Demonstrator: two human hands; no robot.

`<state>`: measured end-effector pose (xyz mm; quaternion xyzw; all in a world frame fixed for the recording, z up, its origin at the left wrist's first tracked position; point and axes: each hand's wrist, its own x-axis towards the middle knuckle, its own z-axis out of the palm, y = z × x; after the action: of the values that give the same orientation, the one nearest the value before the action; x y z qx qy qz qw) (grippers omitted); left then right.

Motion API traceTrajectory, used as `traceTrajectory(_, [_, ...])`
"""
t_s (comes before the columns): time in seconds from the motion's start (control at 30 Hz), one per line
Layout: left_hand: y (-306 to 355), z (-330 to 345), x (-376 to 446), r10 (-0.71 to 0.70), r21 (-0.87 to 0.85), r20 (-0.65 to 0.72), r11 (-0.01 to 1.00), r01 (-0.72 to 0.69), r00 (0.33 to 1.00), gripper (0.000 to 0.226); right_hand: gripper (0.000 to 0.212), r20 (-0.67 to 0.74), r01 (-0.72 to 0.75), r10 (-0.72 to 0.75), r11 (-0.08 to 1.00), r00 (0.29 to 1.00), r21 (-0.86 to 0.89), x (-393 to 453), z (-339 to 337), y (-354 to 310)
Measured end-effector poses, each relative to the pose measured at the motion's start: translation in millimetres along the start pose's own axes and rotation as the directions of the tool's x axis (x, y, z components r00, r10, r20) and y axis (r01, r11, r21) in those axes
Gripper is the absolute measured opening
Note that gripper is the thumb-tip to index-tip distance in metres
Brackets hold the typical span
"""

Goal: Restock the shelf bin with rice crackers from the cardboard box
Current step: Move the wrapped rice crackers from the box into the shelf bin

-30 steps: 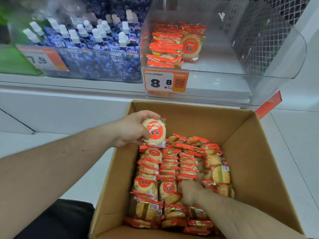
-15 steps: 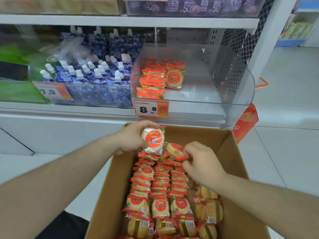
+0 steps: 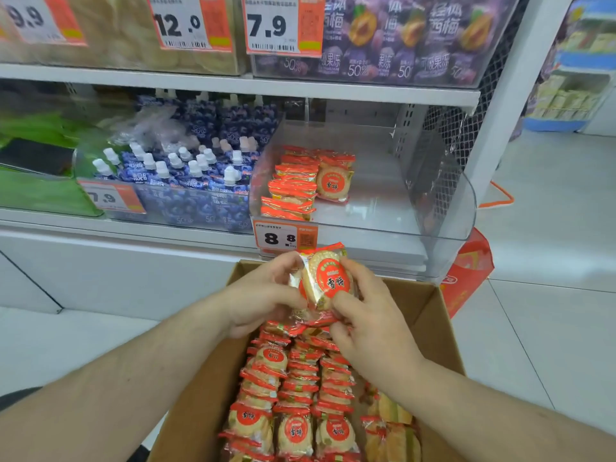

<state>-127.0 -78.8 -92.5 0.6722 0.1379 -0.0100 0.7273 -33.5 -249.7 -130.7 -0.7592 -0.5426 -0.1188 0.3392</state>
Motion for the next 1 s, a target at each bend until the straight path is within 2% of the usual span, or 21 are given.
traceTrajectory(0.1, [2,3,1,0.025,-0.064,-0.023,0.998,-0.026,0.999,0.054,0.022,0.012,-0.023,0.023,1.000,1.000,-0.018,4,0,-7])
traceTrajectory(0.2, [1,1,6,0.070,-0.042,-0.121,0.996,-0.075,0.990,0.053,0.027,0.035,-0.014,0.013,1.000,0.999,0.015,5,-5,-16])
traceTrajectory(0.23, [2,-1,8,0.090,-0.011,-0.140,0.996,-0.093,0.986,0.055,0.027,0.019,-0.040,0.039,0.997,0.999,0.060,6,-7,-18])
traceTrajectory(0.3, [6,-5,9,0.125,0.032,-0.138,0.992,-0.121,0.983,0.060,0.029,-0.029,-0.186,0.193,0.969,0.981,0.161,15,-12,-21])
traceTrajectory(0.37, [11,-8,8,0.166,0.067,-0.106,0.985,-0.160,0.980,0.066,0.043,-0.016,-0.409,0.425,0.881,0.905,0.236,26,-19,-19])
traceTrajectory(0.43, [16,-10,7,0.213,0.122,-0.072,0.972,-0.203,0.975,0.074,0.064,0.144,-0.626,0.615,0.717,0.775,0.308,35,-25,-15])
traceTrajectory(0.5, [21,-10,7,0.248,0.168,-0.036,0.956,-0.239,0.968,0.082,0.079,0.292,-0.688,0.628,0.596,0.721,0.415,40,-27,-14])
traceTrajectory(0.53, [23,-9,8,0.263,0.189,-0.019,0.948,-0.255,0.965,0.086,0.077,0.340,-0.688,0.604,0.562,0.720,0.459,41,-28,-13])
traceTrajectory(0.67, [26,-8,13,0.246,0.204,0.048,0.946,-0.251,0.968,0.094,0.044,0.447,-0.690,0.544,0.413,0.710,0.594,45,-31,-12])
traceTrajectory(0.73, [27,-9,14,0.239,0.292,0.071,0.923,-0.250,0.968,0.093,0.037,0.461,-0.694,0.544,0.369,0.700,0.618,49,-37,-11])
traceTrajectory(0.8, [31,-13,15,0.301,0.475,0.037,0.834,-0.282,0.953,0.088,0.035,0.408,-0.664,0.570,0.364,0.713,0.653,59,-47,-5])
traceTrajectory(0.87, [33,-23,19,0.452,0.725,-0.075,0.637,-0.263,0.889,0.077,0.037,0.258,-0.616,0.629,0.456,0.734,0.642,79,-62,6])
traceTrajectory(0.93, [34,-34,22,0.579,0.893,-0.152,0.428,-0.141,0.801,0.066,0.036,0.110,-0.594,0.664,0.566,0.739,0.572,106,-74,24])
traceTrajectory(1.0, [32,-42,27,0.592,0.948,-0.192,0.319,-0.009,0.783,0.058,0.037,0.082,-0.617,0.688,0.585,0.721,0.526,136,-75,48])
